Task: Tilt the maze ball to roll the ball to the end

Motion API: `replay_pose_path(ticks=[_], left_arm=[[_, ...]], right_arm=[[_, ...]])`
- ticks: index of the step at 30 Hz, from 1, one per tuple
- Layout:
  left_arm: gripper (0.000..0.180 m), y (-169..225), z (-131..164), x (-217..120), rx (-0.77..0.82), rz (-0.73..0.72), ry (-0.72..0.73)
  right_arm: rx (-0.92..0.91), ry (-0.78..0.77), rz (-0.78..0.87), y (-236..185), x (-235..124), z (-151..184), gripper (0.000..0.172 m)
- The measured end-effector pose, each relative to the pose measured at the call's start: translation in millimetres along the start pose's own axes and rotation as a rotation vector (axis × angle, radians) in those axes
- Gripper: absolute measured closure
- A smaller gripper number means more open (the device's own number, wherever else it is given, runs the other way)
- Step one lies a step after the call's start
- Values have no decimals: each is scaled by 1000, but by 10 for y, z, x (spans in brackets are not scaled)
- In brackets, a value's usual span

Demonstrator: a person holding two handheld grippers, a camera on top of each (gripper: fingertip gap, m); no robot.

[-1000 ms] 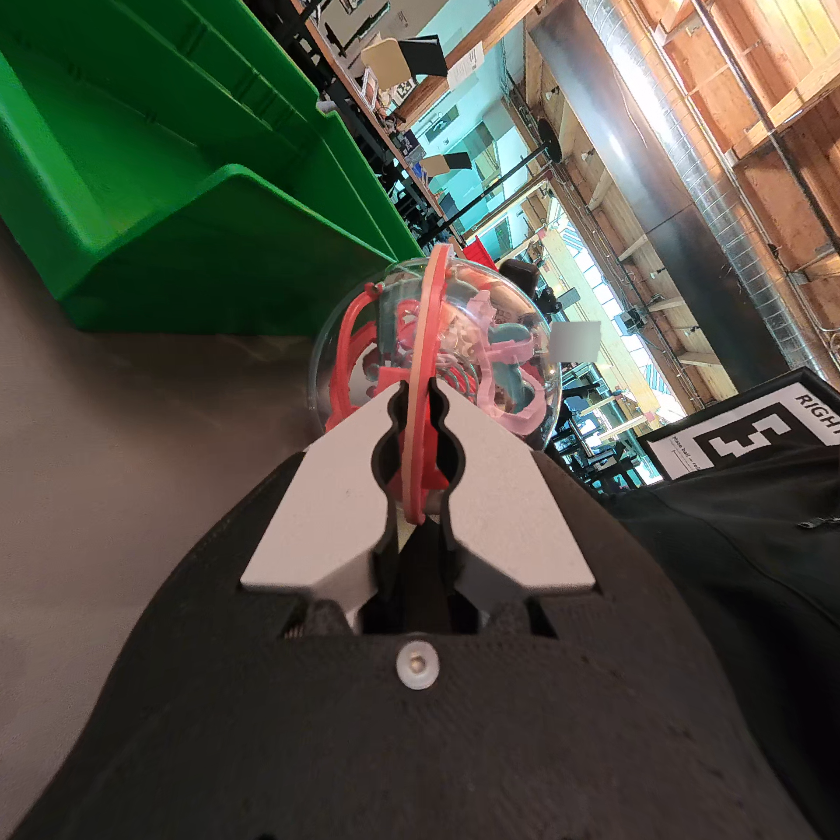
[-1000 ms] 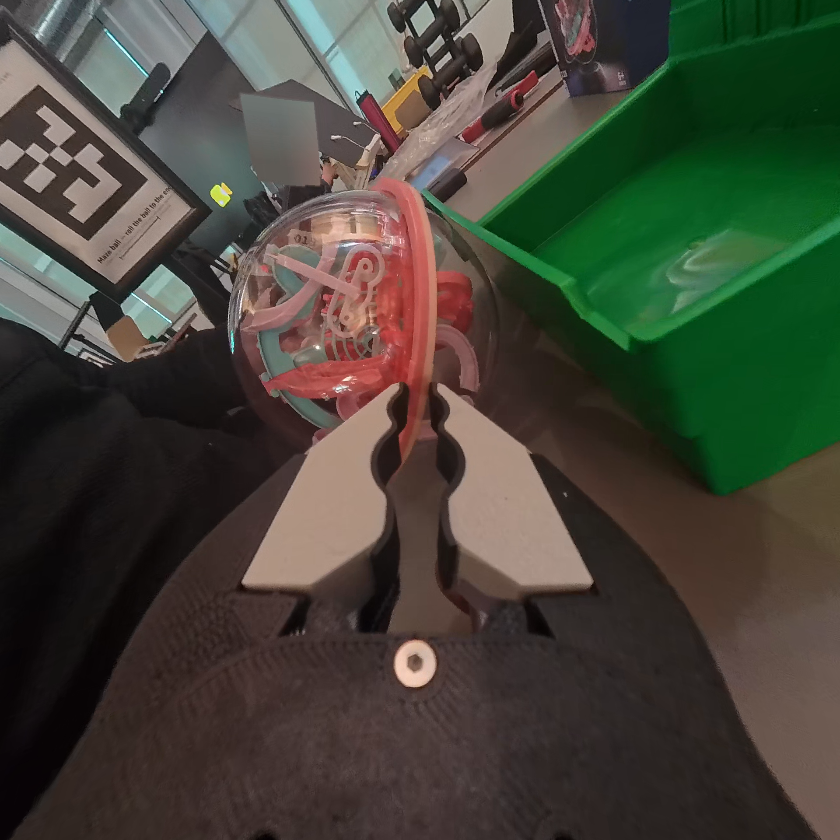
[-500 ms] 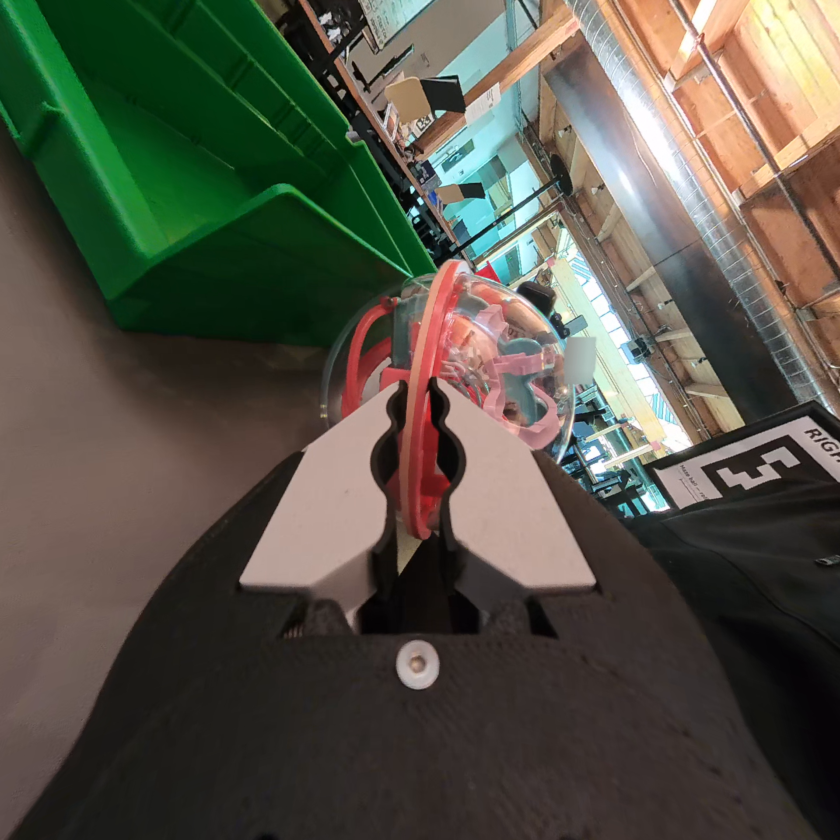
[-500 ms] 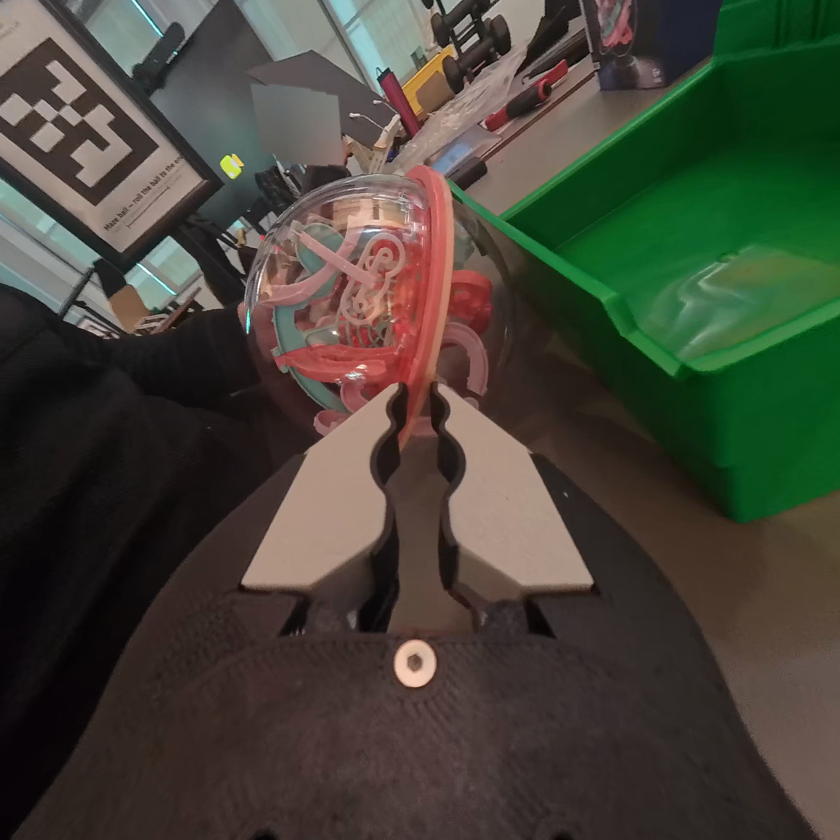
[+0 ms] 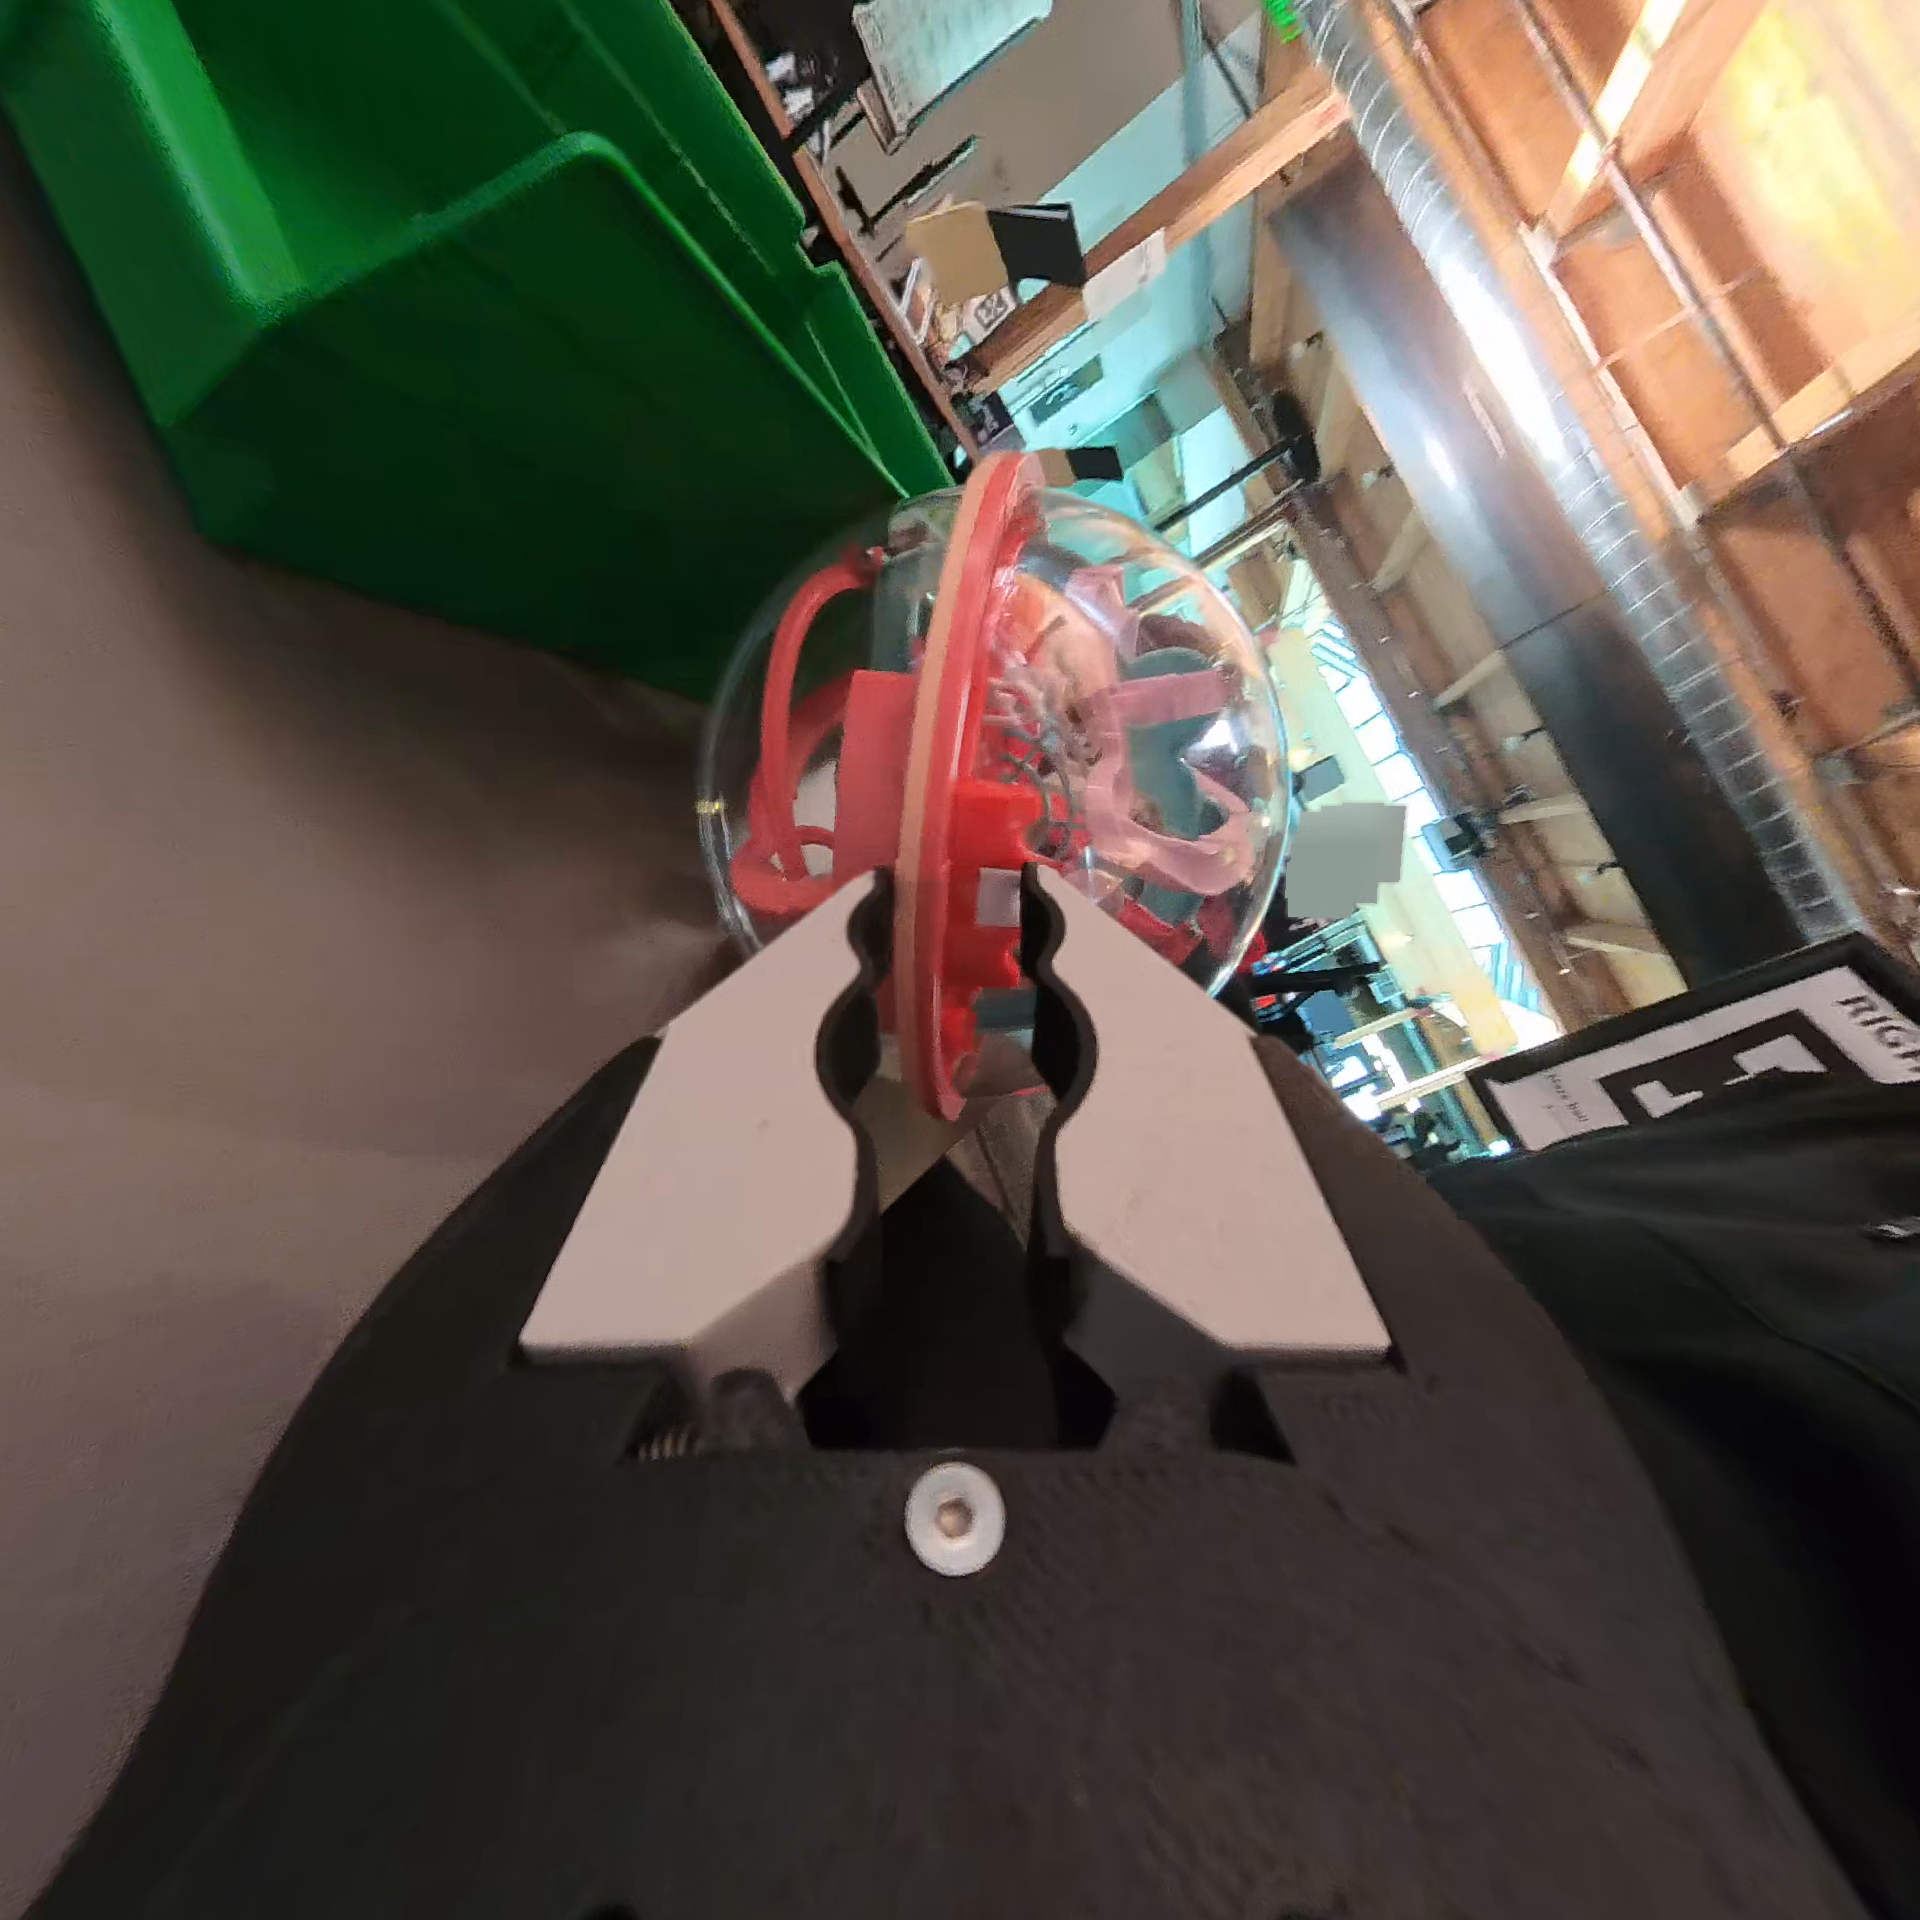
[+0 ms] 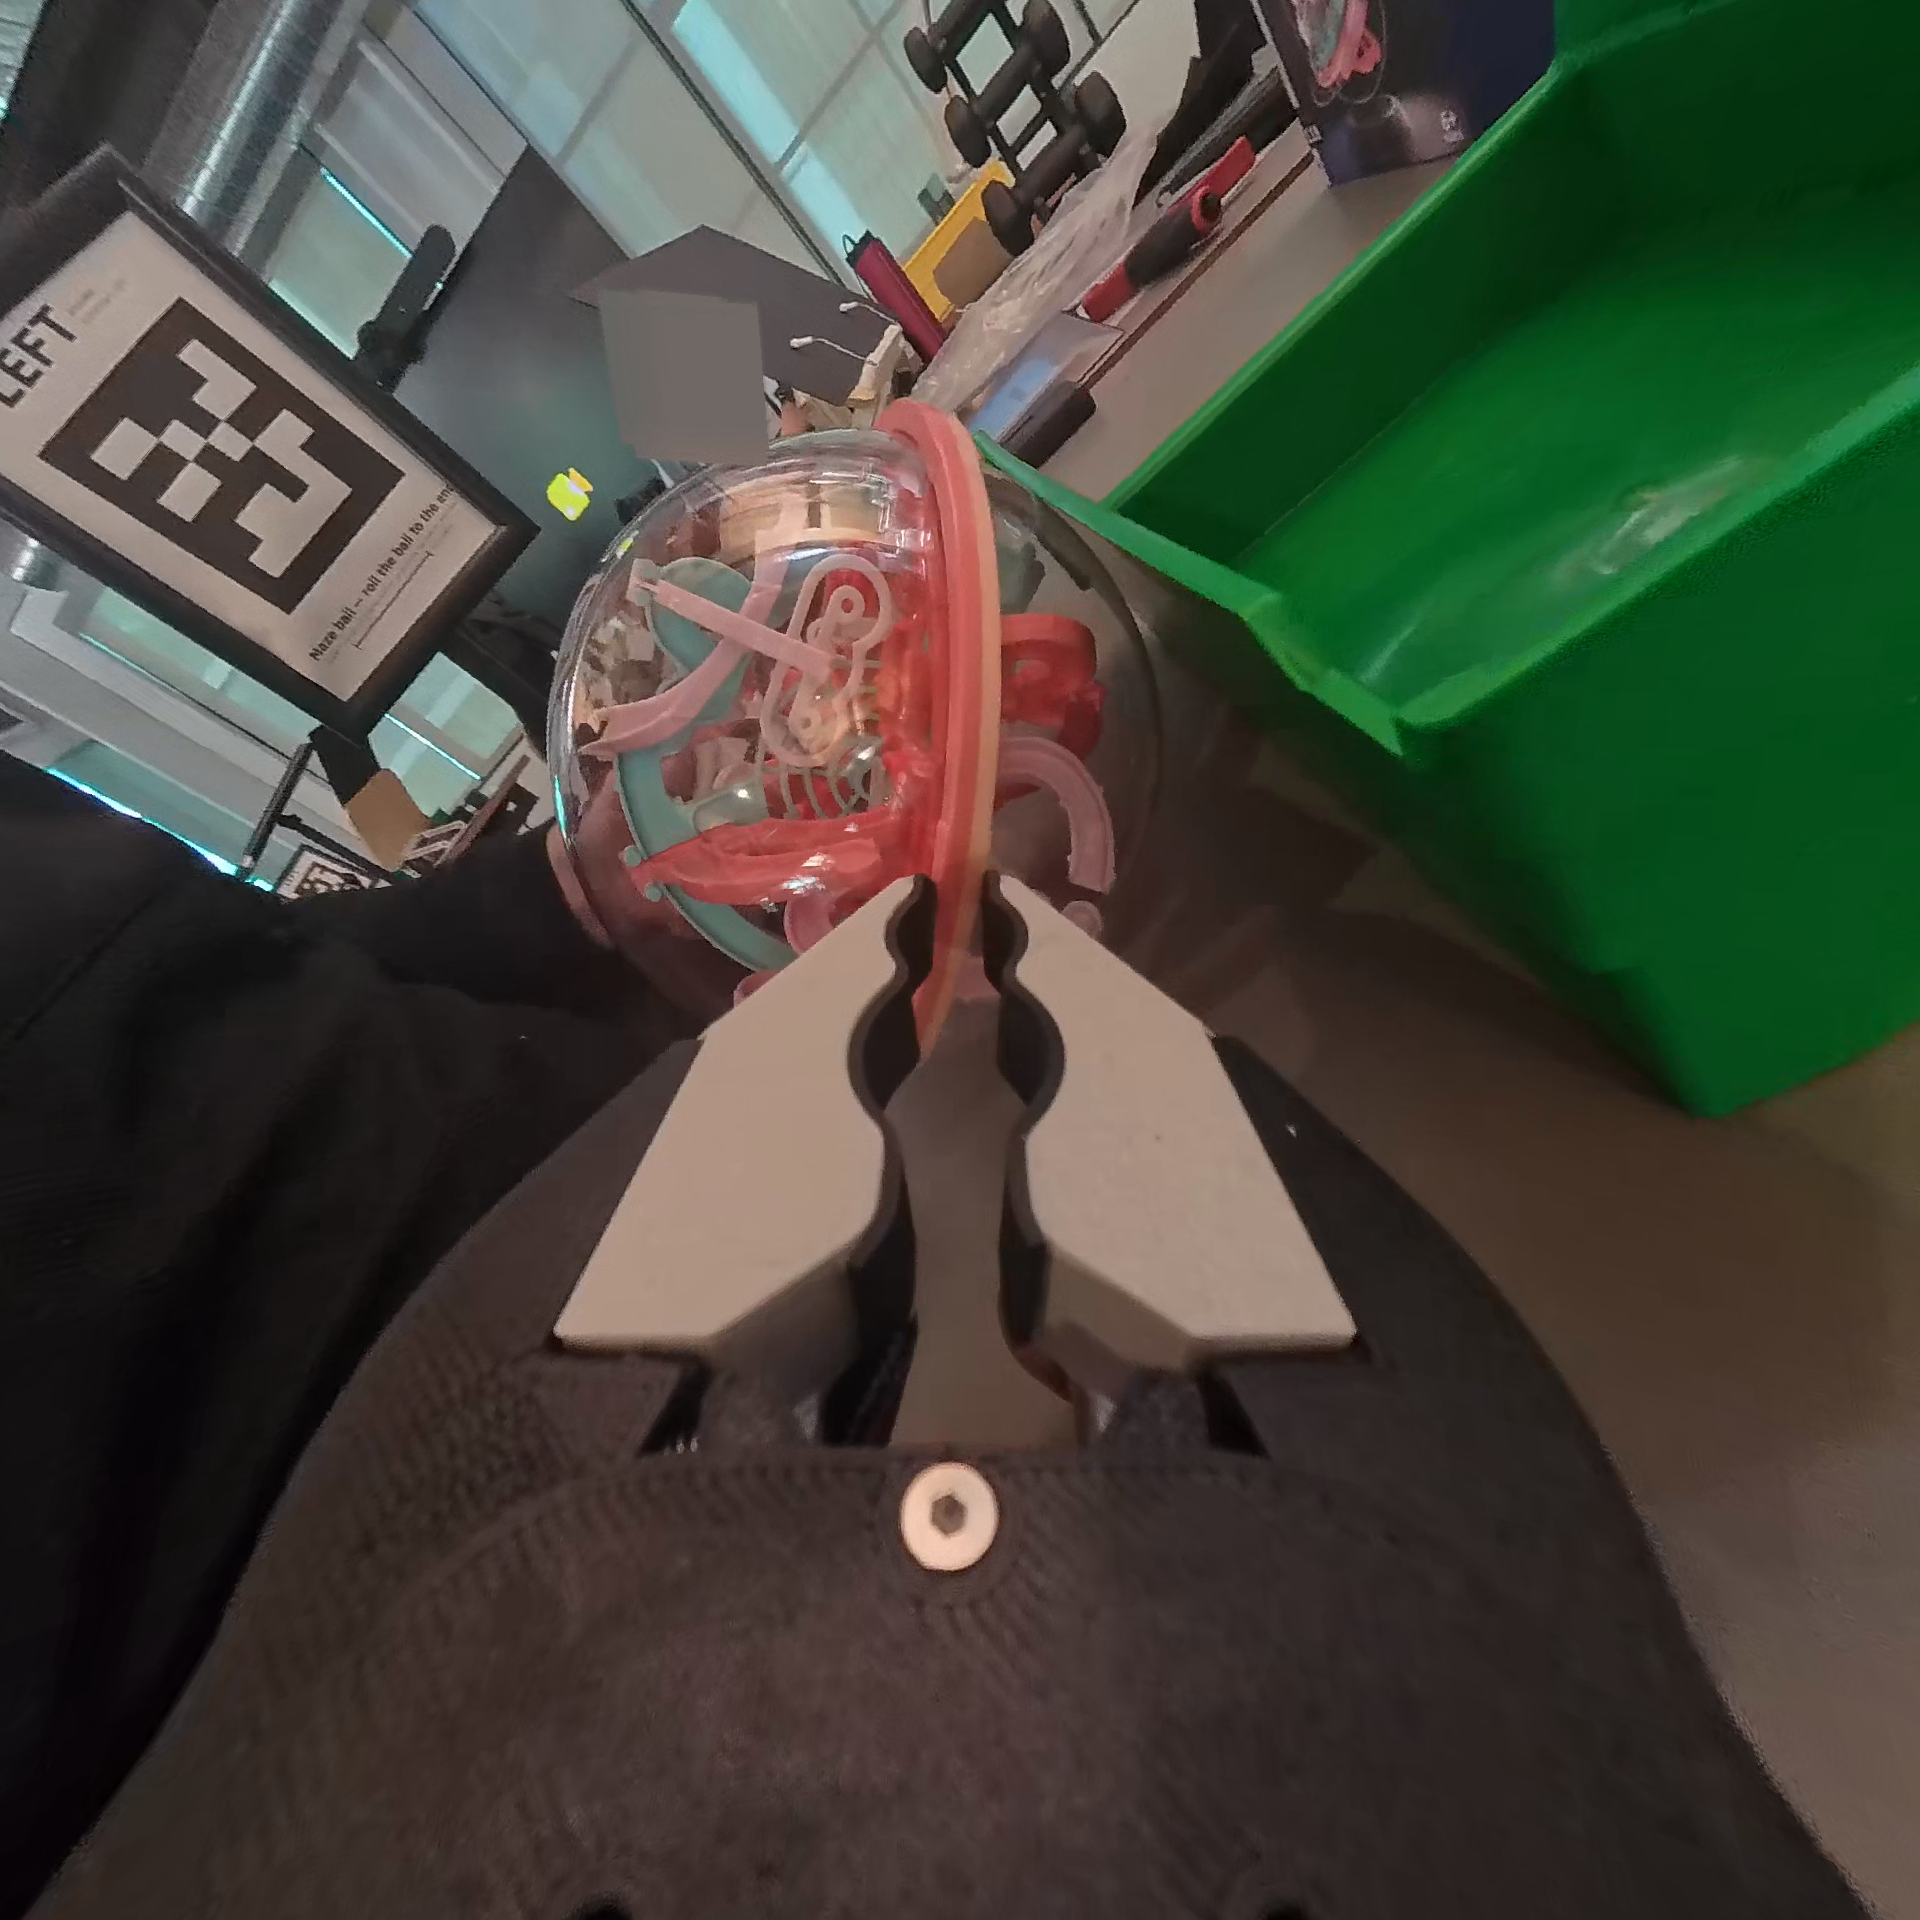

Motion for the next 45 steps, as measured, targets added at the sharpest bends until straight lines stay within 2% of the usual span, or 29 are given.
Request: replay_pose_path(ticks=[4,13,17,26,31,45], left_arm=[[172,-24,-17,24,-21,16,19],[172,-24,-54,18,-110,8,-21],[172,-10,-45,14,-107,-3,-75],[172,-37,-128,-15,-134,-38,-92],[172,-29,-151,-35,-165,-44,-133],[172,-100,-308,9,-189,-79,-165]], right_arm=[[18,-11,3,12,-19,39,165],[42,-66,-20,-101,-40,169,164],[15,-86,-17,-117,-47,178,158],[-66,-128,22,-164,15,222,154],[-22,-145,11,-198,43,300,161],[89,-134,-30,-384,133,468,163]])
Point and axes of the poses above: each gripper's, where its closed fingertips meet, x out along the fingers, z out of its underside, y = z × x across the jaws, the point moved 1 cm from there along -x, back along the fingers, and after that the axes turned 2 degrees about -x, right-handed, at the moved point
